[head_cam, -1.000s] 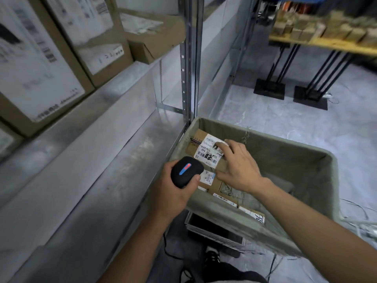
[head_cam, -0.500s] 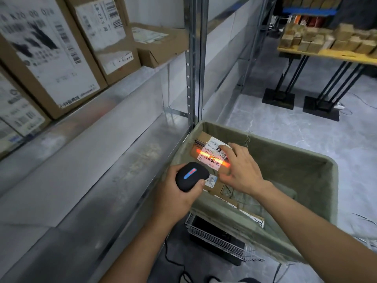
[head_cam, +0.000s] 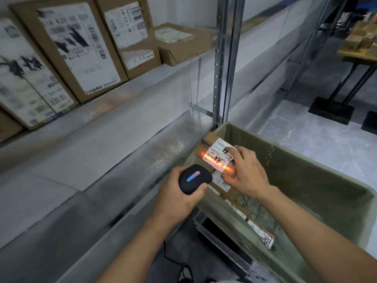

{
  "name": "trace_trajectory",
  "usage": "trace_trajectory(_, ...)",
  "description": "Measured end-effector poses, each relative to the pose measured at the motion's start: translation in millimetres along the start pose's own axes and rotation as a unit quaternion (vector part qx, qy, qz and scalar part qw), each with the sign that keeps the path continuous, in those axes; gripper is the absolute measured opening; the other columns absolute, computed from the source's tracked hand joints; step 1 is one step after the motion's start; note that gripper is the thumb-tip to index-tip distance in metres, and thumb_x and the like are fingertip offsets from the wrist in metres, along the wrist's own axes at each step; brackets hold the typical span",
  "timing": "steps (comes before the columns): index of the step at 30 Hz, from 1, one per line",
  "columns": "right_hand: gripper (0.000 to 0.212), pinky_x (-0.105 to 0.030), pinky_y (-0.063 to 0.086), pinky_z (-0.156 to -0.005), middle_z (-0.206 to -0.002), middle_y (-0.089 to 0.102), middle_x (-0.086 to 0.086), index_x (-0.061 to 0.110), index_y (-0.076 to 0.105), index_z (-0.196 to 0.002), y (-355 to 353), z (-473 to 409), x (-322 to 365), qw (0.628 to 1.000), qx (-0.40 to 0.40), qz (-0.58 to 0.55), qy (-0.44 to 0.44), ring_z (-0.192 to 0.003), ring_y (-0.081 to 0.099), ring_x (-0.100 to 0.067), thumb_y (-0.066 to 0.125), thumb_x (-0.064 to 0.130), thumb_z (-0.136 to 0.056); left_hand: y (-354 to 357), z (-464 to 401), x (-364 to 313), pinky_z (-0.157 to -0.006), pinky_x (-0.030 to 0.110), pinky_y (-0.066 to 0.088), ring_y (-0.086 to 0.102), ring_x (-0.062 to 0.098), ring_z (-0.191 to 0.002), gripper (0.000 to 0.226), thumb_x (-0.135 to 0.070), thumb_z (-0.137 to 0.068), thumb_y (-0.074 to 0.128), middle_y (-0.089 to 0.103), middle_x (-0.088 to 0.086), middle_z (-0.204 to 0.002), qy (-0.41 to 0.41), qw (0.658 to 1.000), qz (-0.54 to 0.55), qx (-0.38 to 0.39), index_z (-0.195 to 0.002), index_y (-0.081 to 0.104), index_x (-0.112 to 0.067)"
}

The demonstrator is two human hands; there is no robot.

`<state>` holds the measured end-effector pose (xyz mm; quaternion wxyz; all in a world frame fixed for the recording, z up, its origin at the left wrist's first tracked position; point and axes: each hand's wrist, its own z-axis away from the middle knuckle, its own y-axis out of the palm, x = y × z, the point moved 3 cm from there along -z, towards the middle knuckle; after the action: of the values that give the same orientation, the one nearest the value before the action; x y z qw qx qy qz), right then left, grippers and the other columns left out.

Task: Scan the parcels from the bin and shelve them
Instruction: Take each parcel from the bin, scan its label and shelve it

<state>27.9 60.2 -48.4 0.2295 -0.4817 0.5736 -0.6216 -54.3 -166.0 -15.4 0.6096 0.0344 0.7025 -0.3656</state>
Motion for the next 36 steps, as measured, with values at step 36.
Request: trace_trajectory(36, 0.085, -0.034, 0.039, -0.094, -0.143, 0.042, -0.003, 0.023, 0.038, -0.149, 100.3, 73.4, 313.3, 0.931, 0.180, -0.188, -0.257, -0.129, 0.038, -0.027, 0.078, 0.044, -0.078, -187.0, 220.7, 127.7, -0.062, -0.002, 0.039, 0.056, -0.021, -0.077, 0.048, -0.041, -0.080, 0.086, 0.059, -0.029, -0.093, -0.224, 0.862, -0.001, -0.455, -0.117, 0.055, -0.035)
